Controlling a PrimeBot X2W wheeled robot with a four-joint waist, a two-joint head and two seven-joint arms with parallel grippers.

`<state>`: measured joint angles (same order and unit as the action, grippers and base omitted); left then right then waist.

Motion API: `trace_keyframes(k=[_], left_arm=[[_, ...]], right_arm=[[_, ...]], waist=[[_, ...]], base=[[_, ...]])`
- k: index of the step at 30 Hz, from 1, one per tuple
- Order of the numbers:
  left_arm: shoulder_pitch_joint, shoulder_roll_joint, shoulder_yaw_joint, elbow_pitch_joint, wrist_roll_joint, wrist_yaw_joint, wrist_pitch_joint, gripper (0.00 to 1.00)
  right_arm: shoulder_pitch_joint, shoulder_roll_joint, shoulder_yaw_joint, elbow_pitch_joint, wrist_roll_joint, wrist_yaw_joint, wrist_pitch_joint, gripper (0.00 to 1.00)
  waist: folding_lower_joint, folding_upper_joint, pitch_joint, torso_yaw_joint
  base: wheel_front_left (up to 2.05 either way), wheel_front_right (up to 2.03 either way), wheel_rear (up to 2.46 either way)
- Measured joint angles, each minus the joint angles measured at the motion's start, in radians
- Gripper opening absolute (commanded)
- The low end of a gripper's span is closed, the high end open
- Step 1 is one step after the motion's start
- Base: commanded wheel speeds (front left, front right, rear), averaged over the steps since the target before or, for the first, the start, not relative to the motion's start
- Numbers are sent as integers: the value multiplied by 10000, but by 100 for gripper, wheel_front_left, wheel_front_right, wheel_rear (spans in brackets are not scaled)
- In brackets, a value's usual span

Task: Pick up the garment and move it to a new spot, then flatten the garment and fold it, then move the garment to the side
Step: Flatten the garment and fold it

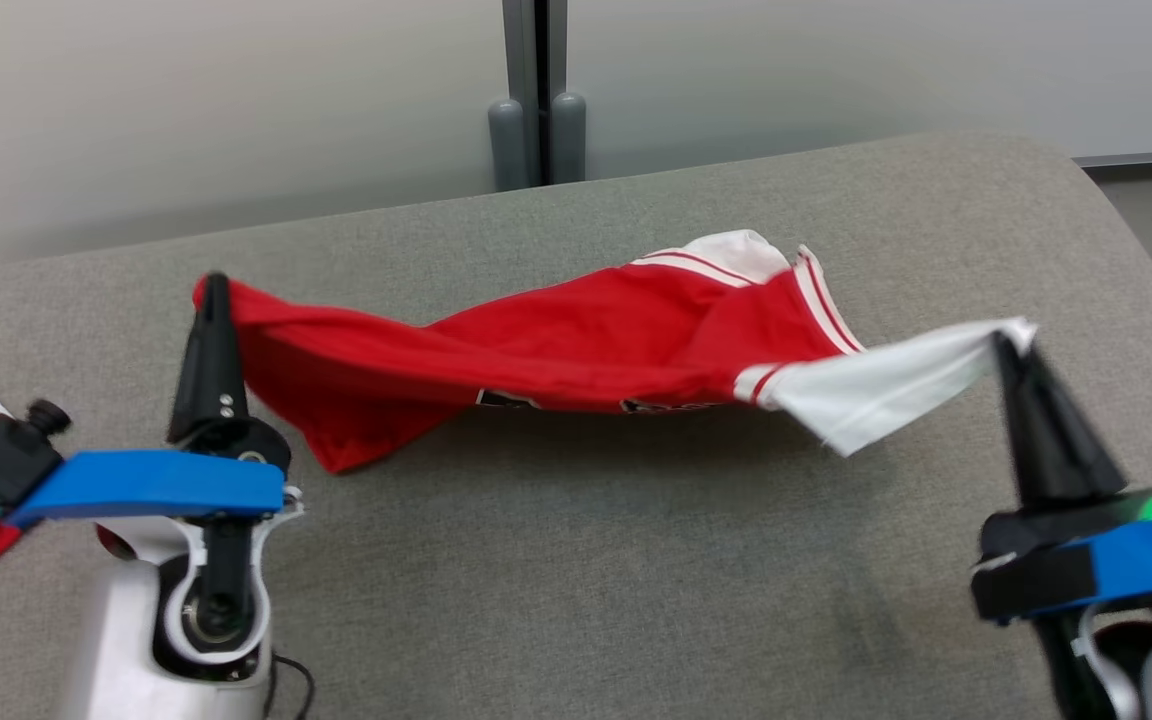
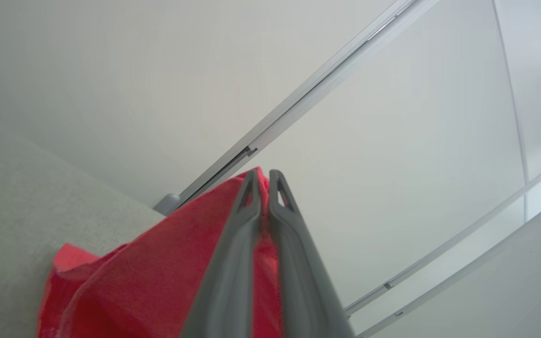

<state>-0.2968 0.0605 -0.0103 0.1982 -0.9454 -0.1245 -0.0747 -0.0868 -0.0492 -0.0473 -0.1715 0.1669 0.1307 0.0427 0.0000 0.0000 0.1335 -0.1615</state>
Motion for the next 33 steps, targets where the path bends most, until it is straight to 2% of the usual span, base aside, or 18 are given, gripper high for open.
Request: trace_keyframes(k=[3,9,11,14,16,20,24,28,33], left_arm=[[278,257,-84,-1824,-155,115,694,0],[492,650,-255,-4986,-761,892,2266,0],[446,826,-380,-5607,-890,1210,2892,0],[-114,1321,-313,-5789,-763,1659,3496,0],[-688,1567,-265,-5511,-690,1887,3799,0],[-2158,1883,-61,-4380,-410,2186,3992,0],[-4214,2368,8,-2612,188,2288,3866,0],[-6144,2706,13,-1181,813,2159,3312,0],[-8605,2592,25,-171,1218,1839,2197,0]], right_arm=[[-225,-10,-339,-1039,38,-2,410,0],[-1289,-316,-844,-3229,-293,-2,1212,0],[-1757,-506,-844,-3584,-19,-2,1530,0],[-2716,-936,-648,-3473,412,-2,1954,0],[-3437,-1110,-360,-2936,721,0,2201,0],[-5249,-1590,117,-1060,1170,0,2382,0],[-7720,-1323,113,1076,1323,-2,2000,0],[-10224,-1047,-109,3064,711,2,740,0],[-12894,-769,-1195,4690,-859,2,-1530,0]], waist=[[0,0,-72,-29],[0,0,105,-102],[0,0,311,-142],[0,0,782,-245],[0,0,1180,-335],[2,0,2042,-449],[4,0,3028,-484],[5,0,3775,-343],[4,0,4355,-80]], base=[[0,0,0],[0,0,0],[0,0,0],[0,0,0],[0,0,0],[0,0,0],[0,0,0],[0,0,0],[0,0,0]])
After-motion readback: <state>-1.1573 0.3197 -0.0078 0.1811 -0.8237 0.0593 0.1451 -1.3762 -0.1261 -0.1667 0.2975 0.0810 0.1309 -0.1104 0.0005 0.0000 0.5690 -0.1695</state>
